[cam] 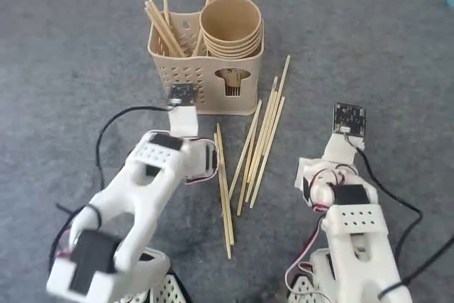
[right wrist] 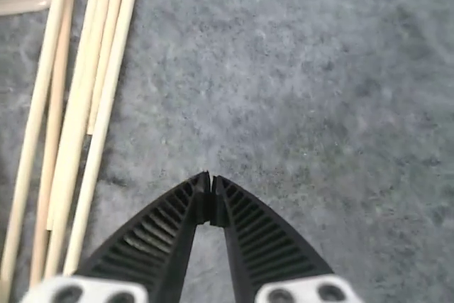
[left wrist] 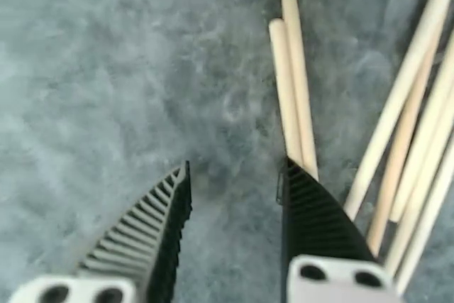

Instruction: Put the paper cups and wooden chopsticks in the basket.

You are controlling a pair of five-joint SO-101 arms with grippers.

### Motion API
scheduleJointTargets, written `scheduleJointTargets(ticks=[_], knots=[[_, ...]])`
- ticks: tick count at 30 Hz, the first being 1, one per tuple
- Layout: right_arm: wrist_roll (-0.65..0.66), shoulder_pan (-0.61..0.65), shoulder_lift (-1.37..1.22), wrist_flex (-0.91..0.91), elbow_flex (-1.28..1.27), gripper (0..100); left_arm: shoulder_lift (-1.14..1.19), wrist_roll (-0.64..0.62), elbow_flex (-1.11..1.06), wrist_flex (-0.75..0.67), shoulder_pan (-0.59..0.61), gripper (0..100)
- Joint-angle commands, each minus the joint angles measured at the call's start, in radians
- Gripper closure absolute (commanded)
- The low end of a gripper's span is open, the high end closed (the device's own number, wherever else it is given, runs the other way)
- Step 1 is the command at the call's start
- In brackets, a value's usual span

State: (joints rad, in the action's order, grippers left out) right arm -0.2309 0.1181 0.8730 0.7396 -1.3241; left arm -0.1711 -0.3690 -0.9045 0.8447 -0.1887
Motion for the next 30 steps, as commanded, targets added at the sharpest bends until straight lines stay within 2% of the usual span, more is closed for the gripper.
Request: scheduleJointTargets(ticks=[1, 5, 14, 23, 30], knots=[[-0.003, -0.012, 0.031, -0.059, -0.017, 99.2, 0.078, -0.006, 0.114, 0.003, -0.025, 82], [0.038, -0.012, 0.033, -0.064, -0.034, 99.2, 0.095, -0.008, 0.134, 0.0, -0.026, 82], [0.044, -0.013, 0.033, -0.064, -0.034, 99.2, 0.083, -0.008, 0.134, 0.008, -0.028, 82], [0.044, -0.007, 0.033, -0.054, -0.035, 99.2, -0.141, -0.011, 0.042, 0.017, -0.057, 82], [0.044, -0.007, 0.033, -0.062, -0.052, 99.2, 0.0, -0.012, 0.056, 0.002, -0.087, 82]])
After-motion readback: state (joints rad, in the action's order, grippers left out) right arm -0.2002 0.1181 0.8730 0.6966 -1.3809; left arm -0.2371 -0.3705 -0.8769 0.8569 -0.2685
